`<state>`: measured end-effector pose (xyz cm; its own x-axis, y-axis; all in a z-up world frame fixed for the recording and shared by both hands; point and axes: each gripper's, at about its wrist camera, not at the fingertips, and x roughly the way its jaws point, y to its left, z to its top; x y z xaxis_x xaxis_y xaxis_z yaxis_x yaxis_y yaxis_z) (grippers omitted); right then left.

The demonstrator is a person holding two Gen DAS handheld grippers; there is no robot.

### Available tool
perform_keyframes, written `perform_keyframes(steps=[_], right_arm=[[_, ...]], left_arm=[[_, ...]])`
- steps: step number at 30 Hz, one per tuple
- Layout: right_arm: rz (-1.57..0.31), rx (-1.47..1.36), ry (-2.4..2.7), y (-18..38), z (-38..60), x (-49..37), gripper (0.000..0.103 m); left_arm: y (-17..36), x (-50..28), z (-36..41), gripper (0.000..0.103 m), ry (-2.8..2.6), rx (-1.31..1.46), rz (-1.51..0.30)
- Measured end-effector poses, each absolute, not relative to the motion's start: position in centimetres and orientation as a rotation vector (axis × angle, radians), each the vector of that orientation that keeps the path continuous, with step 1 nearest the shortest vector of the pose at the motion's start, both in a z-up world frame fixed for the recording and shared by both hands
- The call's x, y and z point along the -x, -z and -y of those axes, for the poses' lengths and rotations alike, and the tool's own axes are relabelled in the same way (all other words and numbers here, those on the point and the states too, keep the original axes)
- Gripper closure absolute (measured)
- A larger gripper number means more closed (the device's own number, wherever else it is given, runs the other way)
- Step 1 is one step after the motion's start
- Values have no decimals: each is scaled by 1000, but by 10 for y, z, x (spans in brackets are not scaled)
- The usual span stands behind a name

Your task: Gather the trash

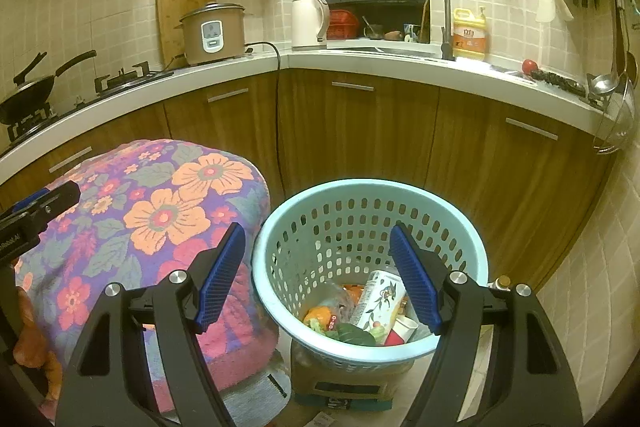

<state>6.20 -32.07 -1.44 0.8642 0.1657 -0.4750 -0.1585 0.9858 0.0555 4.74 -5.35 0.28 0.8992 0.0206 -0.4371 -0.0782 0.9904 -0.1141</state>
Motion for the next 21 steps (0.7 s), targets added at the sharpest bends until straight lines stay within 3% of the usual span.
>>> perform_keyframes(steps=[21], right_arm=[[-500, -9, -169, 17, 318, -63, 32]], left_arm=[[-2, -47, 54, 12, -51, 130, -450]])
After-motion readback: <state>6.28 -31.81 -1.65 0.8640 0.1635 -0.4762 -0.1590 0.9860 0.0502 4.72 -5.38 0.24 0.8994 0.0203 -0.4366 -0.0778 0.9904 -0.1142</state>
